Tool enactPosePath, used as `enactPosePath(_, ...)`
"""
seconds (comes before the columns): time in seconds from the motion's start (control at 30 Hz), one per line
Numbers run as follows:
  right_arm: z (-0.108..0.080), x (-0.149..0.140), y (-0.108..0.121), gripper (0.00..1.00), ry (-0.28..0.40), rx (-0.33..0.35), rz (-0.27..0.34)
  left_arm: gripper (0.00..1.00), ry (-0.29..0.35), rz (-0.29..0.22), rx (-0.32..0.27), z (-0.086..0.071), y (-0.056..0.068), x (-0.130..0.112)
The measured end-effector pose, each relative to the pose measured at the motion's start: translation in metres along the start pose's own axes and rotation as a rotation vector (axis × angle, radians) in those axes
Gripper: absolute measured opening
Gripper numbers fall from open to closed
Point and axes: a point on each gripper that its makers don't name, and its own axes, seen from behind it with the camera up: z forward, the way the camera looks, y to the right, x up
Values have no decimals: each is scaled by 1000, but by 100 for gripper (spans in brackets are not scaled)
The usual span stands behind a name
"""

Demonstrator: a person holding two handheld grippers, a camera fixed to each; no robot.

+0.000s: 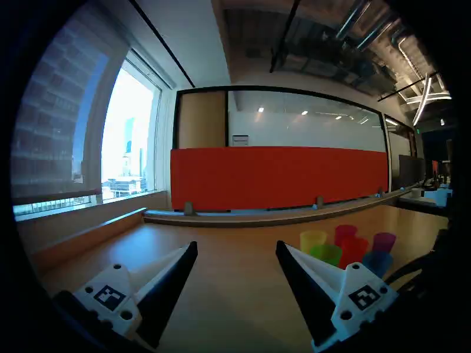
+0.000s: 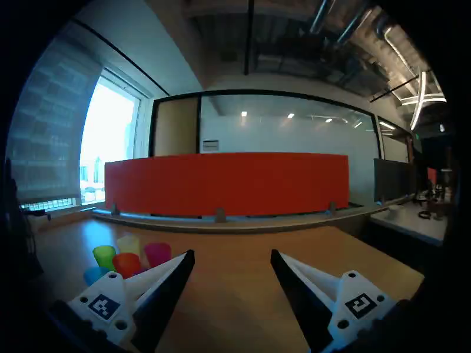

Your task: Pour water

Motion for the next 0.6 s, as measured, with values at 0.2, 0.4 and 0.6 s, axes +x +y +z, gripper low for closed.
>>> enactPosePath(0.2,3,32,-1,100,8,6,-19,99,3,14,-21,6,3,34)
enactPosePath(0.4,7,71,-2,100,17,21,-28,99,3,31,-62,11,9,72)
enactPosePath(0.6,12,104,-5,100,16,39,-34,99,-31,34,-111,17,16,103)
